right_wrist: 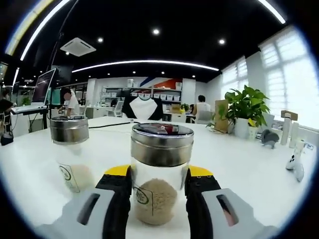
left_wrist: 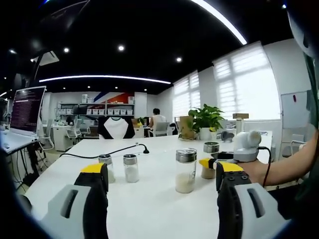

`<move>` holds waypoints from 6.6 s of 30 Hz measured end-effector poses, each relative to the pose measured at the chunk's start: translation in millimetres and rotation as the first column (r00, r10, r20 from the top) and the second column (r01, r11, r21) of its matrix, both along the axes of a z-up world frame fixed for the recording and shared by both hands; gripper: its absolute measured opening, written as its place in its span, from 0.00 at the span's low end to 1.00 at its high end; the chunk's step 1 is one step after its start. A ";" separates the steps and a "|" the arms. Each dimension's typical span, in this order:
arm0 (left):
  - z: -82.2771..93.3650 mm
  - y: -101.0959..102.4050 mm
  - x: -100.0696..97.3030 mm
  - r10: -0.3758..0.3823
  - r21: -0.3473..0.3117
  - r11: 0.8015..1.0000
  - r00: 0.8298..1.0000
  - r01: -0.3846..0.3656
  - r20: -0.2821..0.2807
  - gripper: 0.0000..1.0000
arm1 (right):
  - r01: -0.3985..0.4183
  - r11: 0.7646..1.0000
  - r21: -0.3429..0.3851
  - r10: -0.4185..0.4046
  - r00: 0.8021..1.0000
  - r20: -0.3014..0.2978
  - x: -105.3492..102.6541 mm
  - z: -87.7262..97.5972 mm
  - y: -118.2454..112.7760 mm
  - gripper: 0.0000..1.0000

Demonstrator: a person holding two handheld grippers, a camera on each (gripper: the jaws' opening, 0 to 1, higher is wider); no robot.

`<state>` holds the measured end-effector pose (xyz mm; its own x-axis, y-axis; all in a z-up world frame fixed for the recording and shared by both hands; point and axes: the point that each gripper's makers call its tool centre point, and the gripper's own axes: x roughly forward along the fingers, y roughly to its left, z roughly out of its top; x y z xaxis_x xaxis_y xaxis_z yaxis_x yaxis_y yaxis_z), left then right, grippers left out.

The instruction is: Rotate the seasoning bottle until the label or dispensing opening points toward the visible target arrow and the bottle remains upright within the marked orientation range

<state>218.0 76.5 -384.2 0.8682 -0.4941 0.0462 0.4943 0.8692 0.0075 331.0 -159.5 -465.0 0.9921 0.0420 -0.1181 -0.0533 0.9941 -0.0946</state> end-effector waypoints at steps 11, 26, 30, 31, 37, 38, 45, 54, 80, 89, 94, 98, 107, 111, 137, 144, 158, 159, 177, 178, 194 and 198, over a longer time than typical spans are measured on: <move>-0.1 0.3 0.8 0.000 0.008 1.000 1.000 0.000 -0.002 0.94 | -0.048 0.999 0.014 0.048 0.999 -0.011 -1.5 -0.1 -0.1 0.40; -0.4 -1.7 0.4 -0.007 0.012 1.000 1.000 0.007 -0.007 0.94 | -0.224 0.974 0.032 0.225 0.974 -0.008 -0.7 -0.4 4.4 0.40; -2.5 -3.6 0.3 -0.015 0.023 1.000 1.000 0.015 -0.010 0.94 | -0.288 0.957 0.037 0.289 0.957 -0.008 -1.0 -0.4 5.1 0.40; -2.5 -4.5 0.1 -0.018 0.023 1.000 1.000 0.018 -0.010 0.94 | -0.302 0.952 0.042 0.302 0.953 -0.007 -1.1 -0.4 5.9 0.40; 1.8 -5.9 -0.1 -0.011 0.039 0.999 1.000 0.011 0.006 0.95 | -0.419 0.906 0.058 0.419 0.908 0.007 -4.7 -0.2 10.4 0.39; 2.6 -6.4 -0.3 -0.013 0.036 0.999 1.000 0.013 0.009 0.95 | -0.434 0.899 0.056 0.434 0.901 0.006 -4.3 -0.2 10.9 0.39; 2.0 -6.2 -0.1 -0.016 0.034 0.999 1.000 0.016 0.003 0.94 | -0.516 0.855 0.057 0.517 0.856 0.002 -9.2 0.6 17.0 0.40; 1.2 -1.1 -0.7 0.000 0.022 1.000 1.000 0.000 -0.002 0.93 | -0.534 0.843 0.063 0.535 0.845 -0.003 -11.1 -0.8 18.1 0.40; -4.8 -5.2 3.0 -0.010 -0.003 1.000 1.000 0.010 -0.021 0.93 | -0.448 0.893 0.046 0.450 0.892 -0.052 -31.6 10.1 -4.1 0.50; -5.8 -8.4 4.1 -0.011 -0.007 1.000 1.000 0.011 -0.021 0.93 | -0.374 0.925 0.075 0.375 0.927 -0.009 -56.7 29.4 -26.1 0.56; -4.7 -9.6 3.7 -0.014 -0.007 1.000 1.000 0.013 -0.017 0.92 | -0.351 0.934 0.071 0.352 0.936 0.000 -68.2 35.4 -37.1 0.58; -4.5 -8.5 3.2 -0.009 -0.013 1.000 1.000 0.009 -0.017 0.92 | -0.324 0.943 0.076 0.324 0.946 0.004 -77.3 35.5 -45.1 0.58; -9.9 -3.9 8.3 0.002 0.000 1.000 0.999 -0.002 -0.038 0.90 | -0.303 0.945 0.121 0.305 0.952 0.008 -85.9 31.0 -51.9 0.58; -5.4 -0.8 15.5 0.014 0.001 1.000 1.000 -0.014 -0.011 0.90 | -0.314 0.941 0.129 0.316 0.949 0.007 -86.9 32.5 -52.1 0.58; -46.9 -7.8 128.2 0.031 -0.003 0.999 0.996 -0.032 -0.080 0.73 | -0.291 0.954 0.068 0.292 0.957 0.008 -90.2 41.5 -51.8 0.59; -70.7 -9.6 164.0 0.046 -0.003 0.999 0.991 -0.047 -0.128 0.73 | -0.284 0.955 0.080 0.284 0.959 0.007 -92.1 41.8 -56.7 0.58; -93.4 -11.2 201.4 0.072 0.005 0.997 0.982 -0.072 -0.173 0.64 | -0.287 0.956 0.066 0.288 0.957 -0.013 -88.1 36.2 -54.0 0.58; -97.2 -11.6 202.9 0.073 0.020 0.997 0.980 -0.071 -0.184 0.63 | -0.287 0.956 0.066 0.289 0.957 -0.016 -88.3 35.5 -53.3 0.58; -94.6 -18.0 228.8 0.076 -0.018 0.996 0.973 -0.082 -0.218 0.50 | -0.300 0.952 0.067 0.301 0.954 -0.012 -82.9 40.7 -43.8 0.57; -95.6 -17.4 228.7 0.079 -0.013 0.996 0.972 -0.084 -0.222 0.49 | -0.302 0.951 0.069 0.303 0.953 -0.014 -83.0 40.2 -43.0 0.57; -101.6 -14.9 229.0 0.097 0.093 0.993 0.971 -0.078 -0.217 0.36 | -0.299 0.954 -0.008 0.298 0.954 -0.024 -83.7 41.7 -42.9 0.57; -101.7 -14.8 228.7 0.092 0.095 0.993 0.973 -0.073 -0.211 0.36 | -0.297 0.955 0.004 0.297 0.955 -0.013 -83.5 43.2 -42.5 0.58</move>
